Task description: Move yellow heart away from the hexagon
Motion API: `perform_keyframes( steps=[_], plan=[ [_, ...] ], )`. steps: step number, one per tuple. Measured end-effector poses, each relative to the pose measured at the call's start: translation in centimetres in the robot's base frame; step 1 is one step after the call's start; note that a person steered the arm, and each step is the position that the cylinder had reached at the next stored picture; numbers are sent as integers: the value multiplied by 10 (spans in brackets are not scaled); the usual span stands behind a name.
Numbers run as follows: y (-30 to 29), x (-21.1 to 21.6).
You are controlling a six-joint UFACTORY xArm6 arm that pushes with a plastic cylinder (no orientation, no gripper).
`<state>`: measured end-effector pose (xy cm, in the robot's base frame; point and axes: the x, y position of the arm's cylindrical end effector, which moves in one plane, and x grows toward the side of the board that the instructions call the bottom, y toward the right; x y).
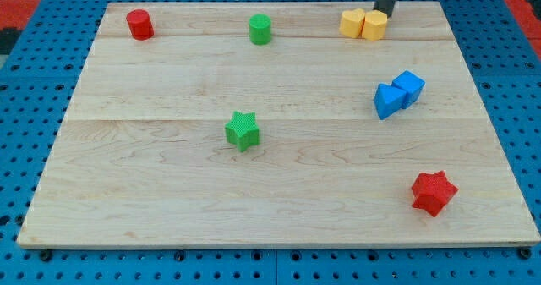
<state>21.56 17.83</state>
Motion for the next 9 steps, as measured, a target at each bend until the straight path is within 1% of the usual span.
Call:
perform_keyframes(
  steps=[1, 2, 3, 4, 5, 6, 7, 8, 9],
  plan=[
    [-29, -7],
    [-66, 20],
    [-78, 46],
    [-82, 49],
    [-74, 15],
    [-64, 32],
    [-65, 99],
    [-72, 115],
    [-72, 100]
  ],
)
